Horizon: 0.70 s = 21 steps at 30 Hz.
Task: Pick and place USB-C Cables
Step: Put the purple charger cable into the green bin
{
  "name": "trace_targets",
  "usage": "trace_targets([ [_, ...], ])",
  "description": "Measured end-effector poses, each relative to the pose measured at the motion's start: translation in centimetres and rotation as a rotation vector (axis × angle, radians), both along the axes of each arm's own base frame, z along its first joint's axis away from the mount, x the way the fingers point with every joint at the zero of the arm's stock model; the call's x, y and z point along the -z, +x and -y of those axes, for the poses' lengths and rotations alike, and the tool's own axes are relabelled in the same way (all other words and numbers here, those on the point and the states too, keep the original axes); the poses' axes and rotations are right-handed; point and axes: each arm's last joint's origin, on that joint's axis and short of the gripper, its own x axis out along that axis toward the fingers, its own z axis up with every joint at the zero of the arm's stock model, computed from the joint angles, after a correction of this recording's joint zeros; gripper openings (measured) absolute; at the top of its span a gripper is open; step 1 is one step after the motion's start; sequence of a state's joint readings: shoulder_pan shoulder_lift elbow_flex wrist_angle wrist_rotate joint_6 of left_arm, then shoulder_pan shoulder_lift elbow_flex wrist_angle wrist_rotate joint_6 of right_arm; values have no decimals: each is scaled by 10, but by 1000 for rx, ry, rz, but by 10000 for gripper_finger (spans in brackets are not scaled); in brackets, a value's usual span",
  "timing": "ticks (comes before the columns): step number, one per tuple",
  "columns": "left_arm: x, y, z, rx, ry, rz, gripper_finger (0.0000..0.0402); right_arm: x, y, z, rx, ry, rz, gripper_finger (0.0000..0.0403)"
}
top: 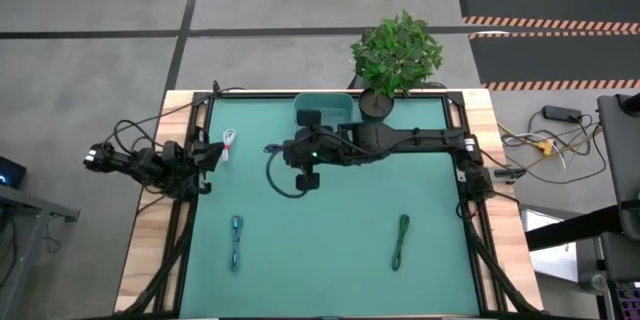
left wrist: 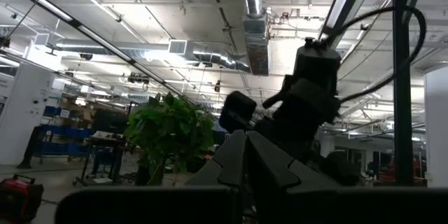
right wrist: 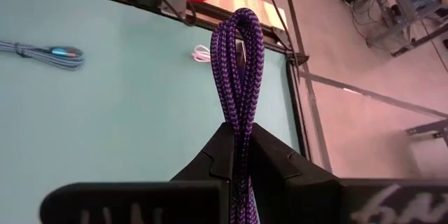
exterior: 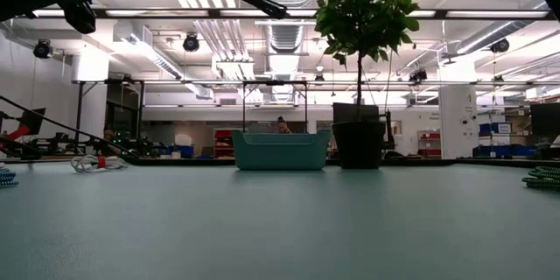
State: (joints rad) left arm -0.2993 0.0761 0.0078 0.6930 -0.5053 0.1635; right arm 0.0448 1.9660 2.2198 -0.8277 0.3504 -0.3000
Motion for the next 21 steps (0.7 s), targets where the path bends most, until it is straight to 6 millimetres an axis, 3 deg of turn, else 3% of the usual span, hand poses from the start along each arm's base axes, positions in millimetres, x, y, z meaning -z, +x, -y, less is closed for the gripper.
trace_targets([
  [5,0,0,0,0,0,1,0,-1,7,16,33,-4,-40,18],
  [21,0,0,0,0,1,-3,0,23,8,72,147,-63,-197,18],
])
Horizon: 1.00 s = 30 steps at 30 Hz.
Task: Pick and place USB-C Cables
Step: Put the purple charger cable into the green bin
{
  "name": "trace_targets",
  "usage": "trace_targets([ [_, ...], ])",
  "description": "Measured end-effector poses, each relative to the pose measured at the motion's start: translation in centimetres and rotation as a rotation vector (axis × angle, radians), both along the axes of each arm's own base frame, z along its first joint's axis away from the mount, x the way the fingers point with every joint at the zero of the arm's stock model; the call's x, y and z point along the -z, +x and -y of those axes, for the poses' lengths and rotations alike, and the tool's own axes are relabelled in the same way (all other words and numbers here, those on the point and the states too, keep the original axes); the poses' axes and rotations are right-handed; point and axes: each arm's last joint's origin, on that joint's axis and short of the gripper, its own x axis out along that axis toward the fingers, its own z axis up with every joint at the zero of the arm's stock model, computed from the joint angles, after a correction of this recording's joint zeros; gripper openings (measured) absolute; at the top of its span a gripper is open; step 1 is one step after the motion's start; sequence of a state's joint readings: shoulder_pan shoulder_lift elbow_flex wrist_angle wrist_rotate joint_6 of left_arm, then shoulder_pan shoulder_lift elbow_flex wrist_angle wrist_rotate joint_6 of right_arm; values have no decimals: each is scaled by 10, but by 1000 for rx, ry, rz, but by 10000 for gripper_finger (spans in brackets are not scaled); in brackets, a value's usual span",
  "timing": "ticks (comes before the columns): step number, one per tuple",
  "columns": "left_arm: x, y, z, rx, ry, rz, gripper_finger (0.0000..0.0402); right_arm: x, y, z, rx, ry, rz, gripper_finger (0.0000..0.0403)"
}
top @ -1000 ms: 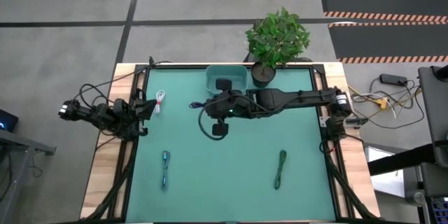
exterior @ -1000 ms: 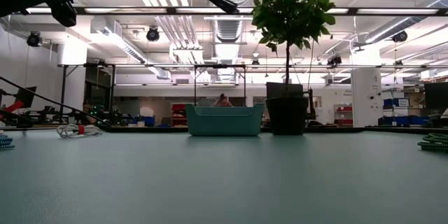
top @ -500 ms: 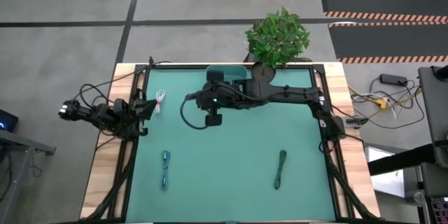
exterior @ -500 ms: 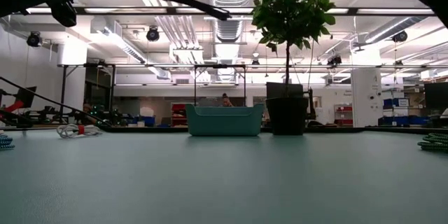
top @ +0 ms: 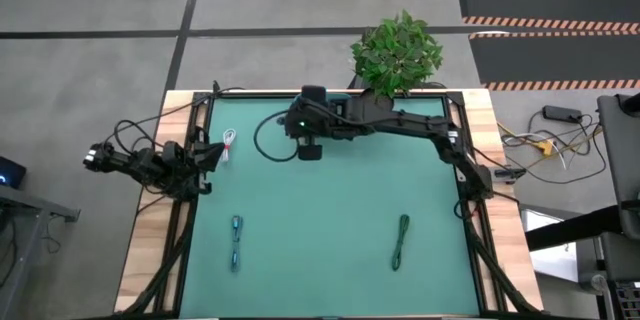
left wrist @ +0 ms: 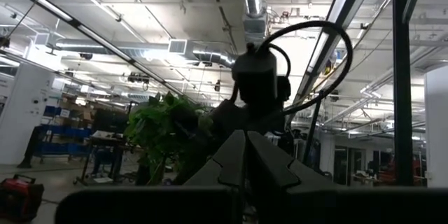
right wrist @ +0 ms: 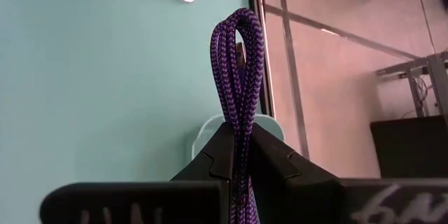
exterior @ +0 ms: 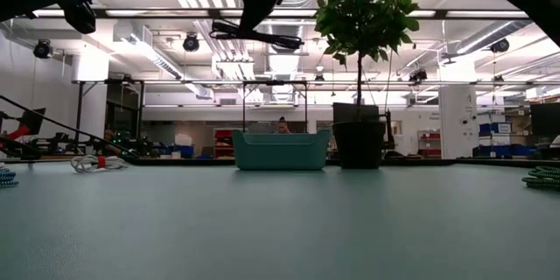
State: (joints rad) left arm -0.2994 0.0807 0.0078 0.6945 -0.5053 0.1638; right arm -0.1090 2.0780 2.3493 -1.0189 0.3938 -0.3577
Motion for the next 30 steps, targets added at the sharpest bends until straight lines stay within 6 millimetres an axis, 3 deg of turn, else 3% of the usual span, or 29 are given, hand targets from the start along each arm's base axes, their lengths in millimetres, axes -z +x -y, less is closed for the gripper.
trace_targets([
  [30,1,1,0,-5,10,-13,0,65,5,86,106,130,-181,18],
])
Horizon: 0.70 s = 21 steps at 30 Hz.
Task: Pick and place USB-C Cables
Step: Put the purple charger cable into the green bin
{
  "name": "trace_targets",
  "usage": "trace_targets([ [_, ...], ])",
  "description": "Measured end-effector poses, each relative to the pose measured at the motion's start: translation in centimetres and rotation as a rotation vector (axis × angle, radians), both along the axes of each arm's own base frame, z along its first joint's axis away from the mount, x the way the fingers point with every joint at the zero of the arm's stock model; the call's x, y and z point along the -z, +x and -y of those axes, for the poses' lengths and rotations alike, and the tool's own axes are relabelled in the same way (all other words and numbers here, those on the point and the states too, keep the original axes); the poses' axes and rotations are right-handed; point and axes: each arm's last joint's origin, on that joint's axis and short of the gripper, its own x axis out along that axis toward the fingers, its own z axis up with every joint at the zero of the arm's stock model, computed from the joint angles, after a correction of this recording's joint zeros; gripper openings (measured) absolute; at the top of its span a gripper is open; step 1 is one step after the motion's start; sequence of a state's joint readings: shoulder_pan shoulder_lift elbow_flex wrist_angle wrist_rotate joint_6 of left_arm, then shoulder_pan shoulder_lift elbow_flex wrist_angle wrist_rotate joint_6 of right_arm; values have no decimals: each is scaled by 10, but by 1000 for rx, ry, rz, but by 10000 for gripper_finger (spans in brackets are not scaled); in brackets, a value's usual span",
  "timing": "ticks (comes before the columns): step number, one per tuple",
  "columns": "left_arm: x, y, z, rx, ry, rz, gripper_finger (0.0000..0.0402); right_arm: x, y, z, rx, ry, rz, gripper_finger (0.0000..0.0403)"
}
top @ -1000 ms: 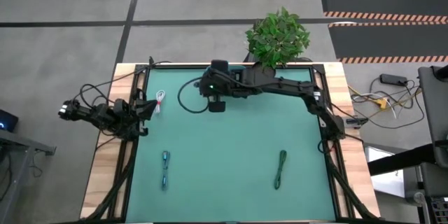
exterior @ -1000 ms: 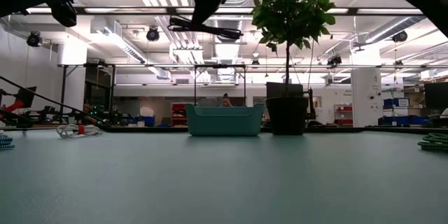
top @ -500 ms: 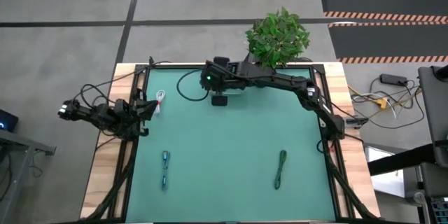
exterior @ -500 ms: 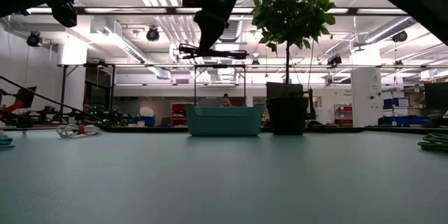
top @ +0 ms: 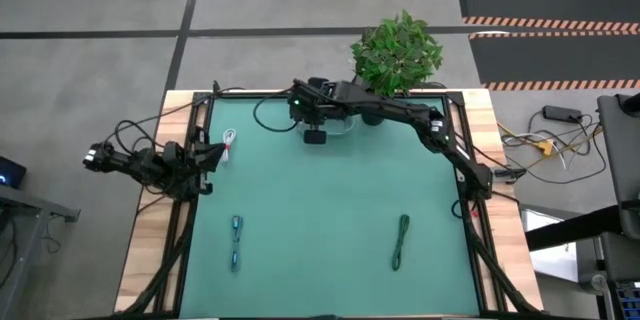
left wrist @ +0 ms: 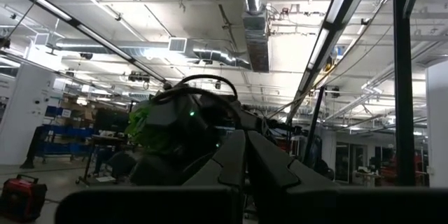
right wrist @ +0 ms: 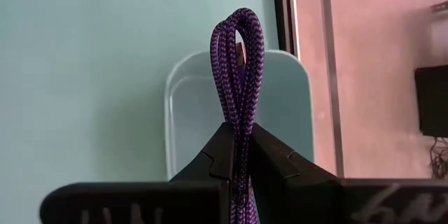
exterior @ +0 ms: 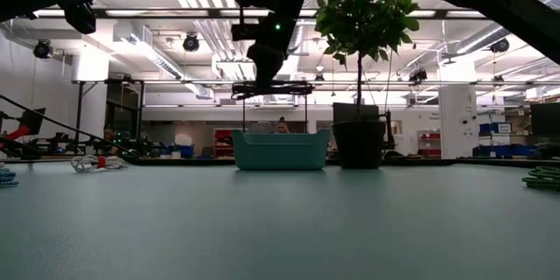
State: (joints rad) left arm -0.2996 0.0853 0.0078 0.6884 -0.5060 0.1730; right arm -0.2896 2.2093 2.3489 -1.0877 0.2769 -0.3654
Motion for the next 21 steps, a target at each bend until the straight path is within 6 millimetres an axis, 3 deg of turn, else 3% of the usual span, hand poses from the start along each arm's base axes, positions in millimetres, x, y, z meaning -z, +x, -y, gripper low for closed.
trace_targets([
  [8,0,0,0,0,0,0,0,16,-1,19,24,4,-39,18],
  [21,0,0,0,-1,-1,1,0,24,-9,51,84,27,-44,18],
])
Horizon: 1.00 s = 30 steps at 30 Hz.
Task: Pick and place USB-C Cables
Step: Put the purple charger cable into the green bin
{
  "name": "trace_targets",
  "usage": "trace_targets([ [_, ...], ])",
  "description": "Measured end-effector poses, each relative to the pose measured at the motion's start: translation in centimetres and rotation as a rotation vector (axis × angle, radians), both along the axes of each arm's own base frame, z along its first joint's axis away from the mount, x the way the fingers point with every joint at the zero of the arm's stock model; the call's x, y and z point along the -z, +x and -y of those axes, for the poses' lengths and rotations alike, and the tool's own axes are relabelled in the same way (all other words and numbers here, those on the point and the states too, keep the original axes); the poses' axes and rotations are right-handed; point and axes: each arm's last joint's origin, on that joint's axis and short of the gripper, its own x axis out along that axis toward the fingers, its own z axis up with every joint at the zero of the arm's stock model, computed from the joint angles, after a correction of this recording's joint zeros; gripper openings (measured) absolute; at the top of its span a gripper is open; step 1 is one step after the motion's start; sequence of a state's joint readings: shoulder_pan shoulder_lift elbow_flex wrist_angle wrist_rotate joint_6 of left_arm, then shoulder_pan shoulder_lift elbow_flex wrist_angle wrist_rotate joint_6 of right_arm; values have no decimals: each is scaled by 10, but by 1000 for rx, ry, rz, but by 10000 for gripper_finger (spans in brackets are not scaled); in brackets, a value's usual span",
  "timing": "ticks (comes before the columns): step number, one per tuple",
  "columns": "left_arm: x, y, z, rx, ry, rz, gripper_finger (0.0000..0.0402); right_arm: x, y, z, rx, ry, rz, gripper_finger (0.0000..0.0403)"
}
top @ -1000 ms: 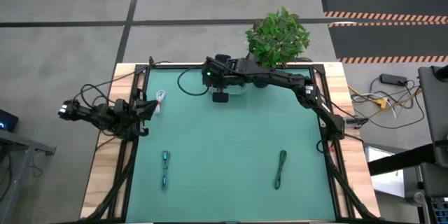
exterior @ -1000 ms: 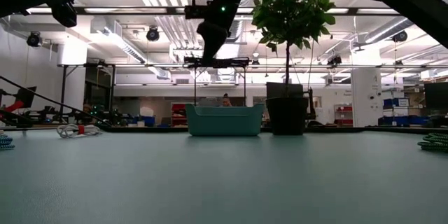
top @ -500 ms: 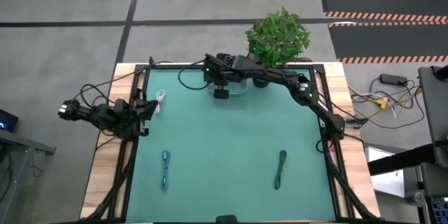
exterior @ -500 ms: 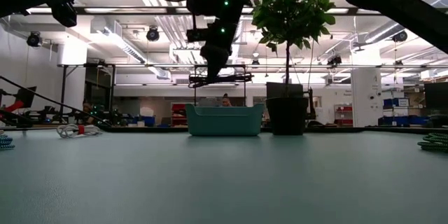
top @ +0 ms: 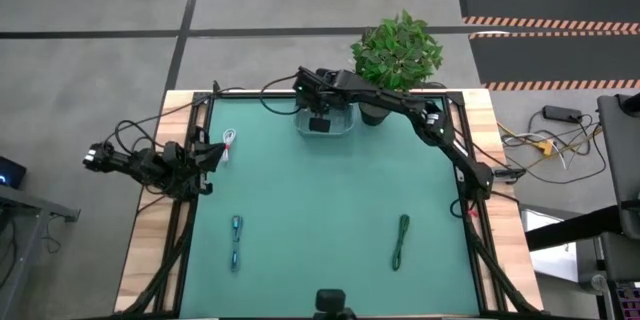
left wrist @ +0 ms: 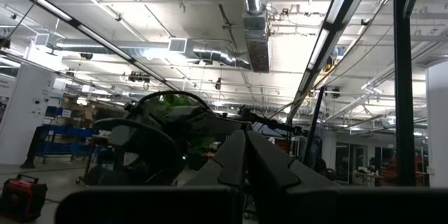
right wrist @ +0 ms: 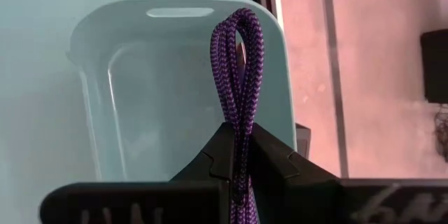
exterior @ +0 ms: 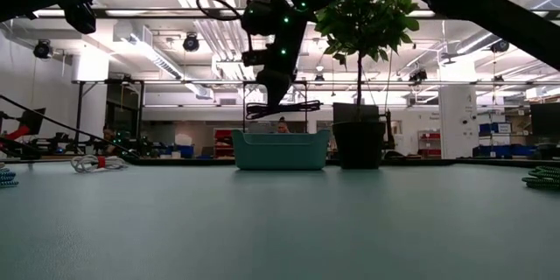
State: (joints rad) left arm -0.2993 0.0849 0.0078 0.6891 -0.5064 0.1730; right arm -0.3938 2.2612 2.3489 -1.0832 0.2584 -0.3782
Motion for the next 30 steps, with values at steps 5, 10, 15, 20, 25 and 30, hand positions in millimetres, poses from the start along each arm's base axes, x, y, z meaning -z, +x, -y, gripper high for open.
trace_targets([
  [5,0,0,0,0,0,0,0,0,-2,8,17,26,28,18],
  [10,0,0,0,0,0,0,0,-1,-3,12,22,23,35,18],
  [15,0,0,0,0,0,0,0,-1,-3,12,11,21,30,18],
  [20,0,0,0,0,0,0,0,1,-3,12,-7,57,49,18],
  [25,0,0,0,0,0,0,0,6,-1,12,-9,56,59,18],
  [30,0,0,0,0,0,0,0,18,-1,13,-17,63,31,18],
])
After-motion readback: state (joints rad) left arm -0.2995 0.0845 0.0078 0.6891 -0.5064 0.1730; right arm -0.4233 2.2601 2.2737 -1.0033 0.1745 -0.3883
